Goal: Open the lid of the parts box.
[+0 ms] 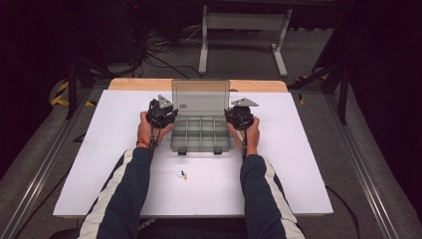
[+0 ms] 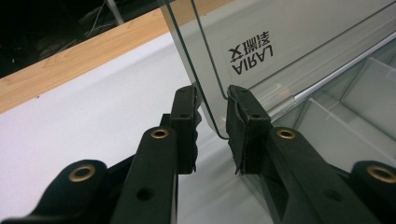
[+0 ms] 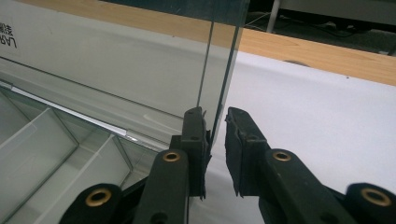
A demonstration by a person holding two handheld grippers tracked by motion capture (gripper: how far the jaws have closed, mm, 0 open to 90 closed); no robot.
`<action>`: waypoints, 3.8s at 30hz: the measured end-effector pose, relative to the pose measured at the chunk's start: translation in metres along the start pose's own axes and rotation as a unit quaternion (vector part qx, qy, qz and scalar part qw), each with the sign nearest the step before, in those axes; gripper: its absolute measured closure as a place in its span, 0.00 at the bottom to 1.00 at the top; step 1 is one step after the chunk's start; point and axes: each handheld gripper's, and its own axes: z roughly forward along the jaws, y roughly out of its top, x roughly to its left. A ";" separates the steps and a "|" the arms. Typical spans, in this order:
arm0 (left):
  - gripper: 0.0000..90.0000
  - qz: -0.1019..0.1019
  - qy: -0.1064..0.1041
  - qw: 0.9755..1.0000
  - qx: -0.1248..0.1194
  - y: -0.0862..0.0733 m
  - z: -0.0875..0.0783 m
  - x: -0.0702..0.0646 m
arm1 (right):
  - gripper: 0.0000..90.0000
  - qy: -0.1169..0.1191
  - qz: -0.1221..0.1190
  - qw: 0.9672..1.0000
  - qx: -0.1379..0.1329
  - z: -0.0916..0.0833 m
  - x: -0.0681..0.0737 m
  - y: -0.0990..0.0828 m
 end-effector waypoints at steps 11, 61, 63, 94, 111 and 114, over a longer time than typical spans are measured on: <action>0.80 0.003 0.006 1.000 0.005 0.002 0.002 -0.002 | 0.86 0.003 -0.003 1.000 0.002 0.000 0.000 0.001; 0.74 0.104 -0.046 0.993 -0.022 0.021 -0.053 0.000 | 0.84 0.044 -0.081 0.995 -0.026 -0.045 0.005 0.018; 0.74 0.113 -0.042 0.992 -0.025 0.020 -0.058 0.003 | 0.84 0.046 -0.086 0.995 -0.028 -0.048 0.006 0.017; 0.60 0.161 -0.078 0.981 -0.075 -0.015 -0.120 -0.002 | 0.72 0.110 -0.121 0.985 -0.061 -0.105 0.016 -0.005; 0.27 0.141 -0.092 0.979 -0.115 -0.044 -0.152 -0.002 | 0.47 0.129 -0.141 0.979 -0.068 -0.128 0.028 -0.013; 0.24 0.141 -0.092 0.978 -0.122 -0.048 -0.156 -0.003 | 0.43 0.132 -0.143 0.979 -0.068 -0.129 0.029 -0.014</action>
